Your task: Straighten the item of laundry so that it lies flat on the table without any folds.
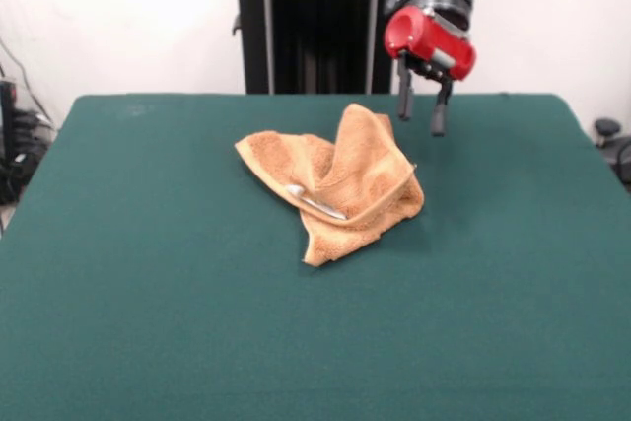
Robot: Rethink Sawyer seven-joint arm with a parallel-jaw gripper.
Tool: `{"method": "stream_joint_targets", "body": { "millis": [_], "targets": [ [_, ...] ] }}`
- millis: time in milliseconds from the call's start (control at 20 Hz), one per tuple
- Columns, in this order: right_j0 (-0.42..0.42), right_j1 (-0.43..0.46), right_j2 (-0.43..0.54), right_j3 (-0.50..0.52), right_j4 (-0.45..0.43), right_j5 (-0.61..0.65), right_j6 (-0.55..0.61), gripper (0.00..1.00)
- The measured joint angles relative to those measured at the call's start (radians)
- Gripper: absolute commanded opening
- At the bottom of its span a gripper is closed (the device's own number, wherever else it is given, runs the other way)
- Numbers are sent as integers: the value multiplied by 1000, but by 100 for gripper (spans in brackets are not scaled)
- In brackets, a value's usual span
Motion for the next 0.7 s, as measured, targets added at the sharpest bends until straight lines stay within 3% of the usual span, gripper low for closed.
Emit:
{"method": "stream_joint_targets", "body": {
  "millis": [300, 700],
  "targets": [
    [111, 78, -80, 2, 145, -1, 0, 100],
    [139, 115, -118, 3, 164, 1, 0, 100]
  ]
}}
